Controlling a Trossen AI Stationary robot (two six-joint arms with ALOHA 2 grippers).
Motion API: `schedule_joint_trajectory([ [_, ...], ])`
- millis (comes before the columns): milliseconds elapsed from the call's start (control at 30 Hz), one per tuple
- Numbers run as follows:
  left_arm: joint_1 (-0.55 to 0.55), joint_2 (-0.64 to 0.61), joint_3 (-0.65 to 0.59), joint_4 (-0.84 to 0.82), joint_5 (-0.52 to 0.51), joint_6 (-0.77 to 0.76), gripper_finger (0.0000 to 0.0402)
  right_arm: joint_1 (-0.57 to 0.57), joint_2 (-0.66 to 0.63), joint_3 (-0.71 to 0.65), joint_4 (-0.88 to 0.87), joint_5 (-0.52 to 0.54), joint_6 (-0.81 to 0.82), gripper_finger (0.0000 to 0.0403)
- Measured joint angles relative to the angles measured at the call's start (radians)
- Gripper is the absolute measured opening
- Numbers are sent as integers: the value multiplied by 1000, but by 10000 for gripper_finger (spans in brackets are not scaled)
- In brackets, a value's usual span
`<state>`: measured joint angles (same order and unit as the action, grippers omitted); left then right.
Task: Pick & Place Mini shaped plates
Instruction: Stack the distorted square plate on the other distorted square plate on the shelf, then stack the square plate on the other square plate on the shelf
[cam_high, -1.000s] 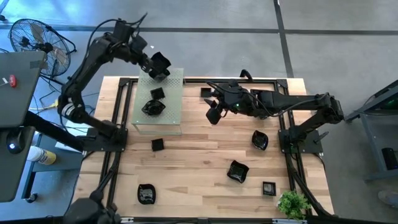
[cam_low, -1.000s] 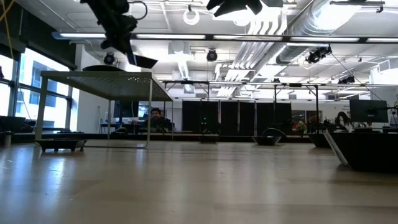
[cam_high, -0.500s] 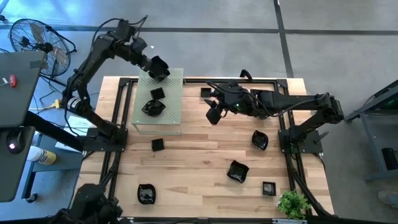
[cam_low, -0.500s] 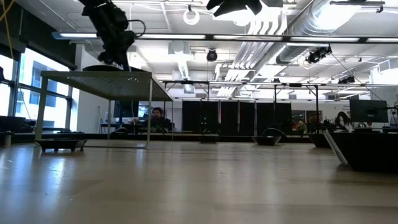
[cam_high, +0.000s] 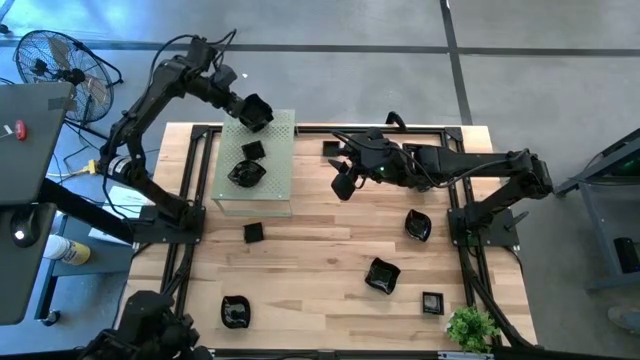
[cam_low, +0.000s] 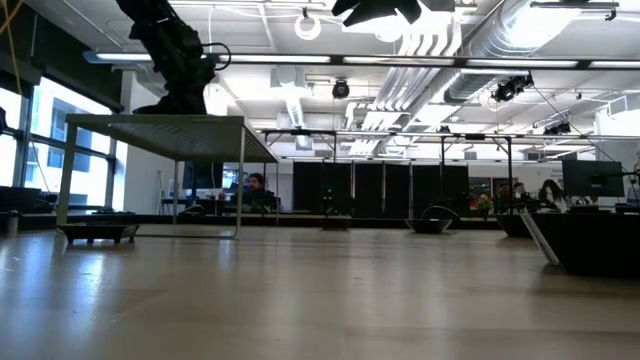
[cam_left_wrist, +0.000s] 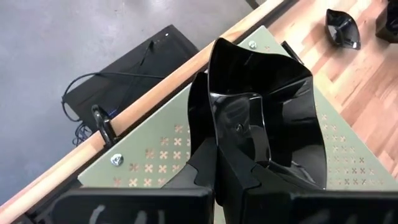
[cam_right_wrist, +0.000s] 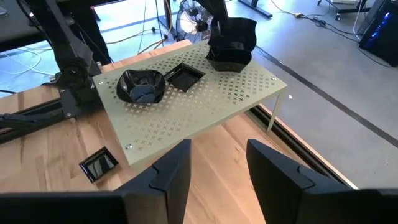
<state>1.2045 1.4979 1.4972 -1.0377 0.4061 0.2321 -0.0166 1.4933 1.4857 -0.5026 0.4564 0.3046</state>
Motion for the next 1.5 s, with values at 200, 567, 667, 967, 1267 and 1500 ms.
schedule_joint_trajectory([
  [200, 0, 0, -37, -3, 11, -20, 1, 0, 0, 0, 1, 0, -1, 151],
  [567, 0, 0, -59, -3, 7, -79, 58, 0, 0, 0, 8, 0, -18, 150],
  [667, 0, 0, -59, -3, 6, -80, 88, 0, 0, 0, 8, 0, -18, 150],
  [967, -4, -25, 57, -65, 11, -64, 83, -2, 0, 0, 8, -32, -19, 142],
  [1267, -267, -274, -68, 75, 72, -137, 11, 6, -12, -93, 82, -104, -20, 23],
  [1500, -544, -492, -354, 429, -94, -343, 3, 9, -15, -375, 424, -314, 97, 16],
])
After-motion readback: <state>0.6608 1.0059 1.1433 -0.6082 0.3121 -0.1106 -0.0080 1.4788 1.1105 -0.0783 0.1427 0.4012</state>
